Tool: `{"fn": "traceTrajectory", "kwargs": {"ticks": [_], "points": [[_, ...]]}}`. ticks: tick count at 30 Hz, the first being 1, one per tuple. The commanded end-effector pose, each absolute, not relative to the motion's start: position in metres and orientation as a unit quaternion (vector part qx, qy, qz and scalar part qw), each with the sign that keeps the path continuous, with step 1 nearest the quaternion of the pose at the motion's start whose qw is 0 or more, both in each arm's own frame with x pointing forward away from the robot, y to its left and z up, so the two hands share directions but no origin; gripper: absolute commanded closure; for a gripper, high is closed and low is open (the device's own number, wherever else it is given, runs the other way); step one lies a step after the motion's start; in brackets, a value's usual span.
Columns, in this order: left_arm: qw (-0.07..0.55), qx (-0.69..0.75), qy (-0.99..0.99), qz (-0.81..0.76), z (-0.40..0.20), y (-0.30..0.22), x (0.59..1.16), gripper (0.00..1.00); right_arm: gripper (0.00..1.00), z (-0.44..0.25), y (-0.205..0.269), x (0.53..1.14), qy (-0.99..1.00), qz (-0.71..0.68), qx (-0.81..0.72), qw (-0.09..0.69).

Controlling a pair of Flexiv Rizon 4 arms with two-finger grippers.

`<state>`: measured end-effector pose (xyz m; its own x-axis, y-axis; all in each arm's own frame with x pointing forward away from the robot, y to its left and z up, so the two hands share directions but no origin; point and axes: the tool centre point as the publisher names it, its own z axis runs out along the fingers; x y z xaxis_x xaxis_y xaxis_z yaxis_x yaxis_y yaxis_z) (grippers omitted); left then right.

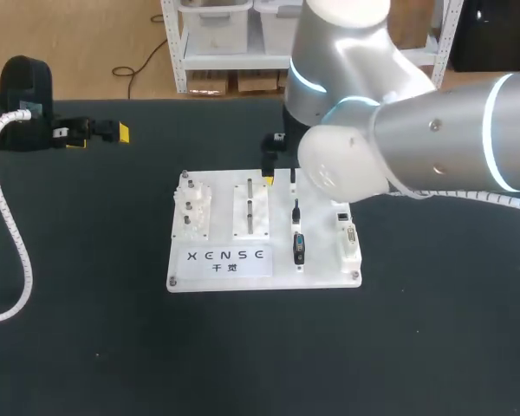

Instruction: Insert the USB connector, Ethernet cable, and multi-pin plug into their matching sockets one by one.

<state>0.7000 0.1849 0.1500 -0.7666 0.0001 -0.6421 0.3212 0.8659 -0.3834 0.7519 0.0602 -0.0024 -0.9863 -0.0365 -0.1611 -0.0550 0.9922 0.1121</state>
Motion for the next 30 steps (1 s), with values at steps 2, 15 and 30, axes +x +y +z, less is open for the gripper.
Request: {"fn": "traceTrajectory", "kwargs": {"ticks": [2,15,30], "points": [[0.33,0.088,0.908,-0.243,0.15,0.185,0.7,0.0,0.0,-0.004,0.069,0.763,0.996,0.053,-0.021,0.067],[0.33,0.088,0.908,-0.243,0.15,0.185,0.7,0.0,0.0,0.001,0.075,0.768,0.997,0.025,-0.026,0.068],[0.33,0.088,0.908,-0.243,0.15,0.185,0.7,0.0,0.0,0.008,0.073,0.758,0.997,0.015,-0.025,0.076]]}}
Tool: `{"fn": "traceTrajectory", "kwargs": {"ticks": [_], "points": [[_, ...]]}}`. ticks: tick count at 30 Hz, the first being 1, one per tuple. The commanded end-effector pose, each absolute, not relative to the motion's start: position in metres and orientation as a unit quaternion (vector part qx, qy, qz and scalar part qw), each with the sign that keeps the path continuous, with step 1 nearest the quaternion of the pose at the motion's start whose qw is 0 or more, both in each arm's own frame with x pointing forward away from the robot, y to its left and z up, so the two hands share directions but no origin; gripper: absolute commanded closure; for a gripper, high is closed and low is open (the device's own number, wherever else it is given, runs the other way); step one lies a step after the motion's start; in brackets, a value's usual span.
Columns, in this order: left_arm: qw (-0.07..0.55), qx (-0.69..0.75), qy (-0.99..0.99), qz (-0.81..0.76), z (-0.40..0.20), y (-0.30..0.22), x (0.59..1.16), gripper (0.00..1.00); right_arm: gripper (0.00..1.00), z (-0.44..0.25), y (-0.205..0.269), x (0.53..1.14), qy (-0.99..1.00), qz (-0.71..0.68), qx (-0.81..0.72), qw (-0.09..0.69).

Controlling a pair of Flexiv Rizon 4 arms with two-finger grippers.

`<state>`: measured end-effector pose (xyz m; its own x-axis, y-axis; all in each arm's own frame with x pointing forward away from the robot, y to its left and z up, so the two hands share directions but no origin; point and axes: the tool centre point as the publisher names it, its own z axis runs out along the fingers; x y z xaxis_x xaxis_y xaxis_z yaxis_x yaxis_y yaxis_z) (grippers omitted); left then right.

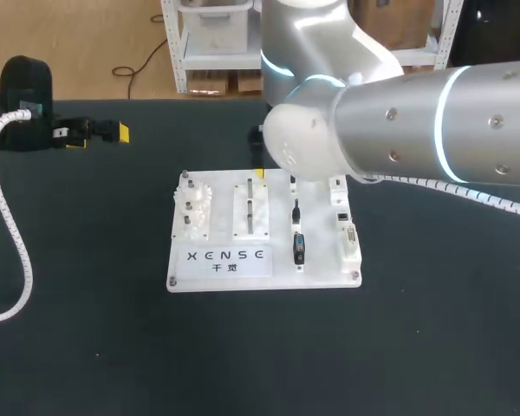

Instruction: Insert the USB connector, Ethernet cable, and multi-pin plug into their matching sockets one by one.

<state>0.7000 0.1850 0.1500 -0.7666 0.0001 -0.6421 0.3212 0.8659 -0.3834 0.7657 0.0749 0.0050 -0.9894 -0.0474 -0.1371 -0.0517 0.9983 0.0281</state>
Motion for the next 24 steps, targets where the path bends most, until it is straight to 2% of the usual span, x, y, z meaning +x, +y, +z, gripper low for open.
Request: {"fn": "traceTrajectory", "kwargs": {"ticks": [1,24], "points": [[0.33,0.088,0.908,-0.243,0.15,0.185,0.7,0.0,0.0,0.009,0.073,0.757,0.997,0.016,-0.025,0.076],[0.33,0.088,0.908,-0.243,0.15,0.185,0.7,0.0,0.0,0.008,0.066,0.744,0.996,0.031,-0.025,0.074]]}}
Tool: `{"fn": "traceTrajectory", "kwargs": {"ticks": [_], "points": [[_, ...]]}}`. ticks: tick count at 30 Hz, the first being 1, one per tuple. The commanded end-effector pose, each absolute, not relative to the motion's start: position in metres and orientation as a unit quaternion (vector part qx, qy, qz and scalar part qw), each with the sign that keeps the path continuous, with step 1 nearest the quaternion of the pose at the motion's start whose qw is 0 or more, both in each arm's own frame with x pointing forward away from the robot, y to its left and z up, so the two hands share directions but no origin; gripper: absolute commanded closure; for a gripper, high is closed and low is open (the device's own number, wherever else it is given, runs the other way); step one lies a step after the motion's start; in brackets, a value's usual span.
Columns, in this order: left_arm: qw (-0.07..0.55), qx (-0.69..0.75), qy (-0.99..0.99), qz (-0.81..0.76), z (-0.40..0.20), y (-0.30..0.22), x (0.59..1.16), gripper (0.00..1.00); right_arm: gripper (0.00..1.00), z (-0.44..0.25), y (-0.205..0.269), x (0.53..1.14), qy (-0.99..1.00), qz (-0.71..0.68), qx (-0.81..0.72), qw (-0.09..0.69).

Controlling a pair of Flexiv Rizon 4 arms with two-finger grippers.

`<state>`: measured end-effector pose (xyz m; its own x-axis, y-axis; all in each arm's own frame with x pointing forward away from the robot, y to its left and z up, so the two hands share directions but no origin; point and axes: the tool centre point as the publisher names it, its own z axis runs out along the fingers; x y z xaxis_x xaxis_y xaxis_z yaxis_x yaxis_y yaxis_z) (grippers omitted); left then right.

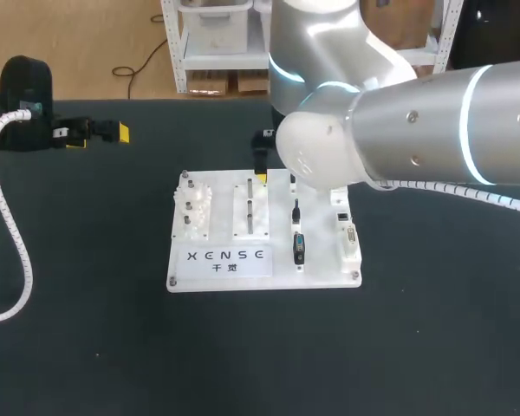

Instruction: Insert the USB connector, Ethernet cable, and multi-pin plug into their matching sockets one by one.

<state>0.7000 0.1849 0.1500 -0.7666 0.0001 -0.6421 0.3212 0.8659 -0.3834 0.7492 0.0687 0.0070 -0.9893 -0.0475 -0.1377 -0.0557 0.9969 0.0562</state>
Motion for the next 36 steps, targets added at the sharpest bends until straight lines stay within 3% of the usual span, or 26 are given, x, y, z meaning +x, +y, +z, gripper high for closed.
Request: {"fn": "traceTrajectory", "kwargs": {"ticks": [1,2,3,4,5,9,26,31,36], "points": [[0.33,0.088,0.908,-0.243,0.15,0.185,0.7,0.0,0.0,0.008,0.065,0.744,0.997,0.031,-0.024,0.073],[0.33,0.088,0.908,-0.243,0.15,0.185,0.7,0.0,0.07,0.007,0.065,0.744,0.997,0.033,-0.024,0.072],[0.33,0.088,0.908,-0.243,0.15,0.185,0.7,0.0,0.28,0.007,0.065,0.744,0.997,0.033,-0.024,0.072],[0.33,0.088,0.908,-0.243,0.15,0.185,0.7,0.0,0.42,0.006,0.065,0.743,0.997,0.033,-0.024,0.071],[0.33,0.088,0.908,-0.243,0.15,0.185,0.7,0.0,0.51,0.006,0.065,0.743,0.997,0.033,-0.024,0.07],[0.33,0.088,0.908,-0.243,0.15,0.185,0.7,0.0,0.56,0.005,0.065,0.744,0.997,0.035,-0.025,0.069],[0.33,0.088,0.908,-0.243,0.15,0.185,0.7,0.0,0.62,0.003,0.064,0.752,0.997,0.04,-0.02,0.063],[0.33,0.088,0.908,-0.243,0.15,0.185,0.7,0.0,0.7,0.004,0.065,0.754,0.997,0.041,-0.023,0.063],[0.33,0.088,0.908,-0.243,0.15,0.185,0.7,0.0,0.72,0.004,0.066,0.754,0.997,0.042,-0.022,0.062]]}}
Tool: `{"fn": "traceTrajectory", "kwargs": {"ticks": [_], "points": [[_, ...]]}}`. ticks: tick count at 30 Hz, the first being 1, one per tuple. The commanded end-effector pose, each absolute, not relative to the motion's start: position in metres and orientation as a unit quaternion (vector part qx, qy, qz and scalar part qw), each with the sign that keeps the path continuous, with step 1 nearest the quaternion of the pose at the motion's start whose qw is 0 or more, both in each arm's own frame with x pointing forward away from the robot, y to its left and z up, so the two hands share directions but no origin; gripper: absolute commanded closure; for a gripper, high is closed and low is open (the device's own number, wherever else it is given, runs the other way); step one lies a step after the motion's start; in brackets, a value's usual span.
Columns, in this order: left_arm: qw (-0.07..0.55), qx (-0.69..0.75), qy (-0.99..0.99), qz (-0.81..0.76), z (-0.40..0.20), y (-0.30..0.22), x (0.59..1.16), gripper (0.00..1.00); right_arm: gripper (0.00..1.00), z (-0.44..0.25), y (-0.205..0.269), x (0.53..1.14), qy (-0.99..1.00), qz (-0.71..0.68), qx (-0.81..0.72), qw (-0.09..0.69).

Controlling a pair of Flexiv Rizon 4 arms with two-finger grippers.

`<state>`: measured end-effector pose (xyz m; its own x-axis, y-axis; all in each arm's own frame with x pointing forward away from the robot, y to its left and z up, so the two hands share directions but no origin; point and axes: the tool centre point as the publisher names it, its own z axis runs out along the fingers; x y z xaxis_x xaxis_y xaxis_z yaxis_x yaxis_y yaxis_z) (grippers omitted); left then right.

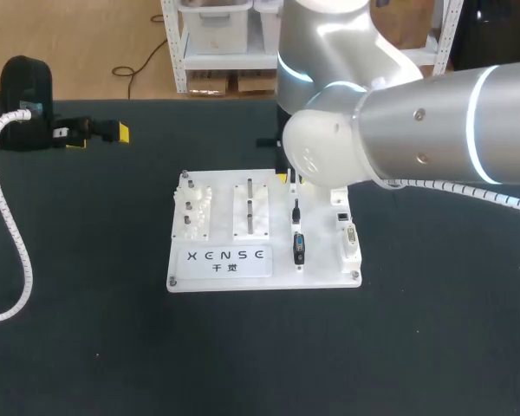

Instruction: Insert the USB connector, Ethernet cable, and multi-pin plug into their matching sockets one by one.

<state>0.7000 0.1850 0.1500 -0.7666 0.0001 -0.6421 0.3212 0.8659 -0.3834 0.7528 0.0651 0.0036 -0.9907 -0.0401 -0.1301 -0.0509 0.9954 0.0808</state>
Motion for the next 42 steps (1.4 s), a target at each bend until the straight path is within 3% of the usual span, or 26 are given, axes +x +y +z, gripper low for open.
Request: {"fn": "traceTrajectory", "kwargs": {"ticks": [1,8,21,42], "points": [[0.33,0.088,0.908,-0.243,0.15,0.185,0.7,0.0,0.72,0.0045,0.0658,0.7542,0.997,0.042,-0.022,0.062],[0.33,0.088,0.908,-0.243,0.15,0.185,0.7,0.0,0.75,0.0056,0.068,0.7553,0.997,0.043,-0.026,0.063],[0.33,0.088,0.908,-0.243,0.15,0.185,0.7,0.0,0.94,0.0058,0.0685,0.757,0.997,0.047,-0.025,0.061],[0.33,0.088,0.908,-0.243,0.15,0.185,0.7,0.0,0.97,0.009,0.0702,0.7559,0.997,0.034,-0.039,0.065]]}}
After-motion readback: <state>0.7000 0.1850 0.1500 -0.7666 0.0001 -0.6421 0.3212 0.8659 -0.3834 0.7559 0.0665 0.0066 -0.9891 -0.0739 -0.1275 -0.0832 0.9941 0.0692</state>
